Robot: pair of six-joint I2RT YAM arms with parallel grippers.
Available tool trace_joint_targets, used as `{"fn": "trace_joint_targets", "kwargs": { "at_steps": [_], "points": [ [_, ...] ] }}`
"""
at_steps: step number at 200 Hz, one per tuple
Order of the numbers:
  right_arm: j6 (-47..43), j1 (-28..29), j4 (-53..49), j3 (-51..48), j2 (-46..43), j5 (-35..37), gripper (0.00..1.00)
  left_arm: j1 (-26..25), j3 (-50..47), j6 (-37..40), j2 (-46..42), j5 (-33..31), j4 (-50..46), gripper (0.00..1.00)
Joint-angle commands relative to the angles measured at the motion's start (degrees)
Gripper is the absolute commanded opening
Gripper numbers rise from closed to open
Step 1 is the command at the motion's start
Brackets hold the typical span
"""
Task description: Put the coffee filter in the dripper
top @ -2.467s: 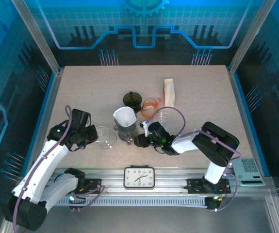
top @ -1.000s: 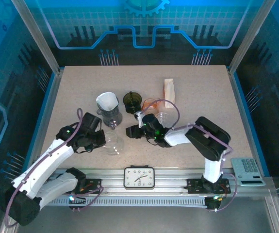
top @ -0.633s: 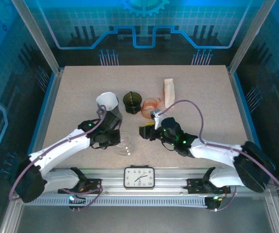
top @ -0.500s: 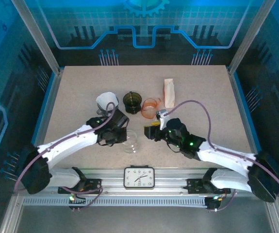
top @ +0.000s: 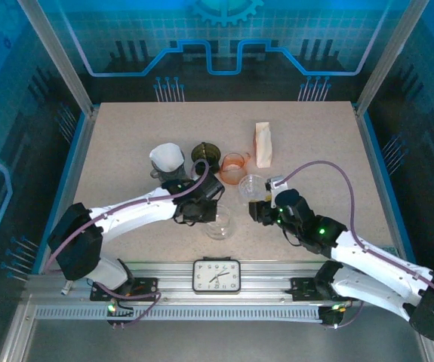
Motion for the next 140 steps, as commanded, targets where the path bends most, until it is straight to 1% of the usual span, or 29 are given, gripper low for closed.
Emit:
{"fn": "trace_joint_targets", "kwargs": {
  "at_steps": [1, 30, 47, 76, 84, 100, 114, 140],
  "points": [
    [-0.10, -0.69, -3.27, 0.64, -0.31, 1.36, 0.60, -0.61, 1.65, 1.51, 1.19, -0.71, -1.64, 0.04],
    [0.49, -0.95, -3.27, 1.27, 0.53, 0.82, 0.62, -1.07, 2.16, 1.94, 0.75, -1.04, -1.36, 0.23],
    [0.50, -0.98, -3.60, 2.07, 1.46, 0.51, 0.62, -1.25, 2.80, 2.32, 0.15, -1.54, -1.45, 0.32],
    [0.74, -1.22, -4.12, 3.47, 2.70, -0.39, 0.63, -1.27, 3.62, 2.68, -1.93, -2.11, -0.74, 0.42],
    [0.90, -1.41, -4.43, 3.99, 3.08, -0.58, 0.63, -1.26, 3.62, 2.68, -3.10, -2.20, -0.19, 0.44],
    [1.56, -2.20, -5.95, 5.56, 4.29, -0.79, 0.64, -1.30, 2.56, 2.89, -6.31, -2.65, 2.02, 0.53],
    [2.05, -4.00, -8.14, 7.87, 6.05, -1.85, 0.64, -1.25, 1.21, 3.17, -9.64, -3.32, 3.88, 0.61],
    [0.77, -6.99, -10.55, 11.96, 10.05, -3.06, 0.64, -1.28, -2.28, 4.11, -16.30, -6.76, 6.28, 0.75]
  ]
}}
